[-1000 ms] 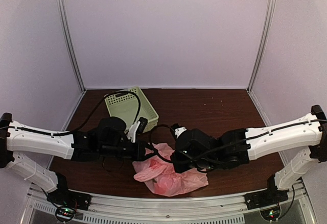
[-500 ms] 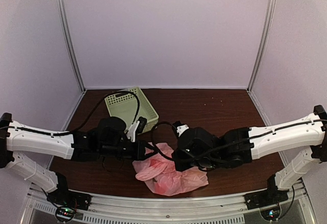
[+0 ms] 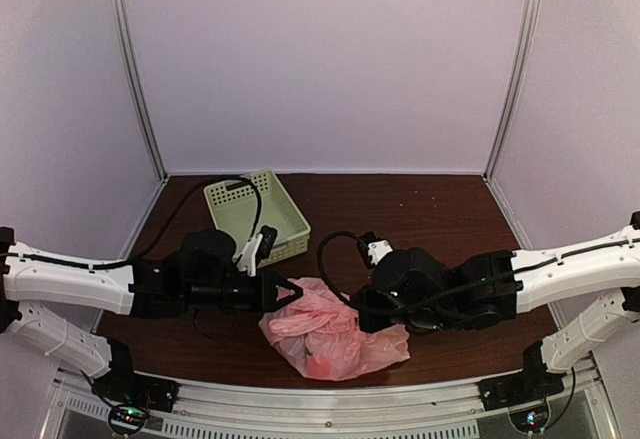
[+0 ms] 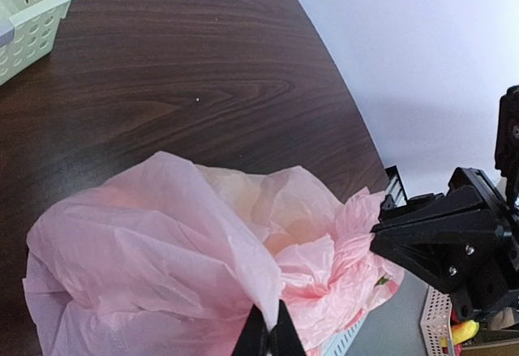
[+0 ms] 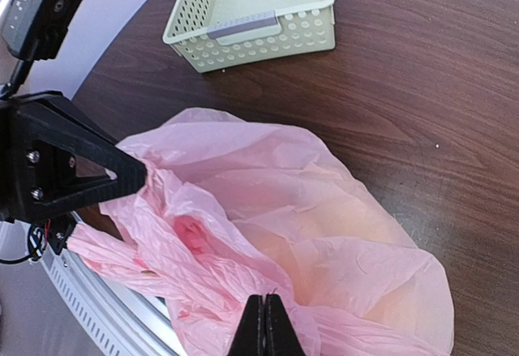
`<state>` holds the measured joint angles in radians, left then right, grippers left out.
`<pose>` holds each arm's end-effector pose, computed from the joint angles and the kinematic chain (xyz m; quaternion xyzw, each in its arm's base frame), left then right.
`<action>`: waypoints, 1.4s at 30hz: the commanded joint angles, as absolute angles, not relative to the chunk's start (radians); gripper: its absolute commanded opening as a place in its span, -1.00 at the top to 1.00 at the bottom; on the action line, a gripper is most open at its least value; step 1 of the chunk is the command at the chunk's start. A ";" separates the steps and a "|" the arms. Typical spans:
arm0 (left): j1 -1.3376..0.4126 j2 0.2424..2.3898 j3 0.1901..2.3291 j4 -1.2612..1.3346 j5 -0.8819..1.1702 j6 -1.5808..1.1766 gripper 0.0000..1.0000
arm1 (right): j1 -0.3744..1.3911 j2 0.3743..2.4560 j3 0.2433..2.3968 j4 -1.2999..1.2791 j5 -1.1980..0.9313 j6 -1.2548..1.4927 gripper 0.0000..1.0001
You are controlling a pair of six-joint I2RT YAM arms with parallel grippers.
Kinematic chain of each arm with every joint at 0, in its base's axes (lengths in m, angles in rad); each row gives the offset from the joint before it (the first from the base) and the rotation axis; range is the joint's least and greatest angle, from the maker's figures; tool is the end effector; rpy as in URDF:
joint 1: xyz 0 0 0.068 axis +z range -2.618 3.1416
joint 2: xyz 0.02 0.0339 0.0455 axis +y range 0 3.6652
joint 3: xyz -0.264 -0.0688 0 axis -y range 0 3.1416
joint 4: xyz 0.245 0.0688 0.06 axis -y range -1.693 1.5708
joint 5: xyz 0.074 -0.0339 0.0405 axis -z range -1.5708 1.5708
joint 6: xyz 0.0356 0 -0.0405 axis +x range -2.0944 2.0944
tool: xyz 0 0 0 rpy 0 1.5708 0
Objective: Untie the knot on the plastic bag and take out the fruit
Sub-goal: Untie the bag handles from the takeout bag.
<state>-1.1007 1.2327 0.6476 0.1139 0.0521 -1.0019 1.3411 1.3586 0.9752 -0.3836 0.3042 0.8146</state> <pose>0.1195 -0.2393 0.2275 0.0557 0.8506 -0.4645 0.2400 0.0768 0.2817 0.2606 -0.1795 0.8938 0.2746 0.3058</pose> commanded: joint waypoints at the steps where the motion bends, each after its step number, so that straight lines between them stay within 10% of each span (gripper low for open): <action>1: -1.092 1.217 0.598 0.100 -0.022 -1.020 1.00 | 1.336 1.339 0.896 -0.402 0.328 0.864 1.00; 11: -1.092 1.210 0.598 0.097 0.000 -0.980 1.00 | 1.338 1.329 0.879 -0.379 0.317 0.865 1.00; 21: -1.093 1.126 0.838 -0.217 -0.142 -0.654 0.03 | 1.337 1.333 0.892 -0.364 0.317 0.853 1.00; 42: -1.193 1.353 0.927 -0.158 -0.039 -0.476 -0.21 | 1.336 1.324 0.894 -0.362 0.329 0.850 1.00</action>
<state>-1.1770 1.3254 0.8925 -0.1753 -0.0235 -0.5270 1.3396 1.3453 0.8875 -0.3473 0.2970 0.8600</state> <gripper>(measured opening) 0.581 0.011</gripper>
